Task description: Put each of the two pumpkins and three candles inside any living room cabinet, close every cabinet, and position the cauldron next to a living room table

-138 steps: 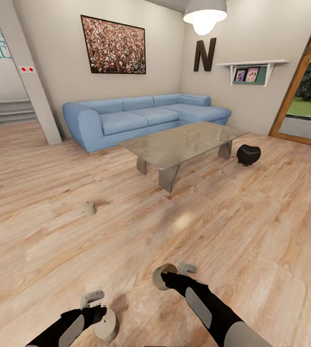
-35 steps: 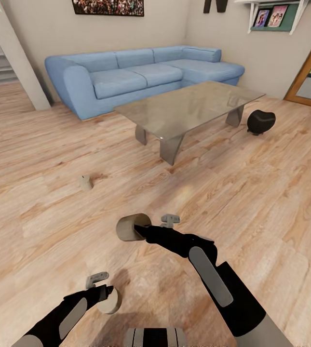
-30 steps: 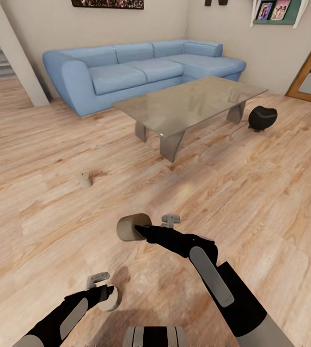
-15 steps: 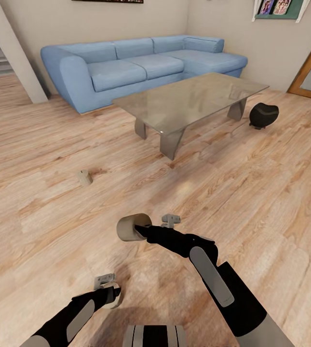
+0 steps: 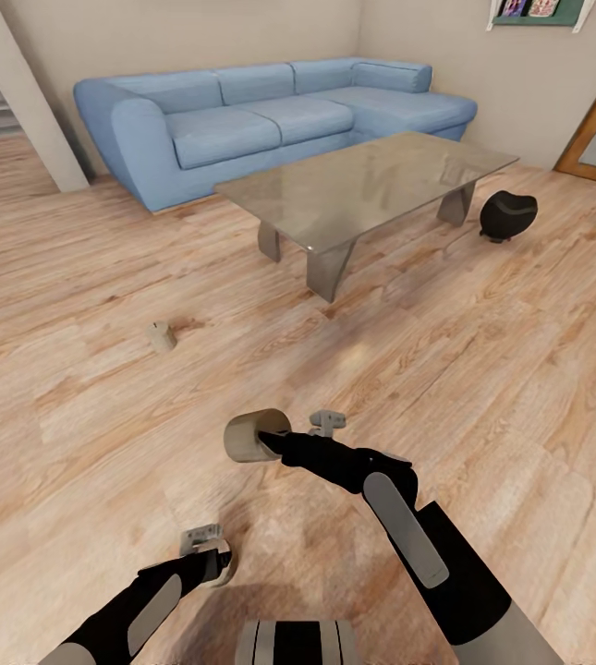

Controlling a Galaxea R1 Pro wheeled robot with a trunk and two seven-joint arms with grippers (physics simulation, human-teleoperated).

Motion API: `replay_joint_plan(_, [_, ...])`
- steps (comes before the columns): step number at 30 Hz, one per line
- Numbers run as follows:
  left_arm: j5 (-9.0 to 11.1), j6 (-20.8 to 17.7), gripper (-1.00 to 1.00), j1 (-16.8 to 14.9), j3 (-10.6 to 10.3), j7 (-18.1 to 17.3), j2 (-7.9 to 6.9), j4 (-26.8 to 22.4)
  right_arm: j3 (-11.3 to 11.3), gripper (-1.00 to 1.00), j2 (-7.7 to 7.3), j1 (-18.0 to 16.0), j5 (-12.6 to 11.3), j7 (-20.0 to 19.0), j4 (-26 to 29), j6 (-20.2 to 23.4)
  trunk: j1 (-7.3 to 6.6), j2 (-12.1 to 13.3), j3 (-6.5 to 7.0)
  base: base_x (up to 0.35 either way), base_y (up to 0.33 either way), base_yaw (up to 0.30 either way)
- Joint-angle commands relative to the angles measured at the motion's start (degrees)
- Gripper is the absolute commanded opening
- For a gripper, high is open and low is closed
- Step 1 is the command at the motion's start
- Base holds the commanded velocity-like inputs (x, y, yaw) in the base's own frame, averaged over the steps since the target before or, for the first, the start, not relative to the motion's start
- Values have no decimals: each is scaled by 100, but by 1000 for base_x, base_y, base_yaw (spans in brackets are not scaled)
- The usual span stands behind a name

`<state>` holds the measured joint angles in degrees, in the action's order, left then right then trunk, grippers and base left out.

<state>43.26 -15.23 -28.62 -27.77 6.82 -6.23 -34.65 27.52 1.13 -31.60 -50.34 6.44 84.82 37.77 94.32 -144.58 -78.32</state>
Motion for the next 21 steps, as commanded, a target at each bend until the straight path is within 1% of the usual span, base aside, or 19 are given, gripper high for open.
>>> replay_joint_plan(1, [60,-8,100,-3,-45,57,-9,-16,2,-100,1,-4,-73,59,8,13,1,-4,-27,0,0,0])
replay_joint_plan(2, [60,-5,100,-3,-45,57,-9,-16,1,-100,1,-4,-73,59,8,12,4,-5,-49,0,0,0])
replay_joint_plan(12, [60,9,100,-3,-45,57,-9,-16,0,-100,1,-4,-73,59,8,12,4,-5,-49,0,0,0])
replay_joint_plan(16, [60,11,100,-3,-45,57,-9,-16,4,-100,1,-4,-73,59,8,13,14,-10,-138,0,0,0])
replay_joint_plan(21, [60,12,100,-3,-45,57,-9,-16,3,-100,1,-4,-73,59,6,11,14,-10,-138,0,0,0])
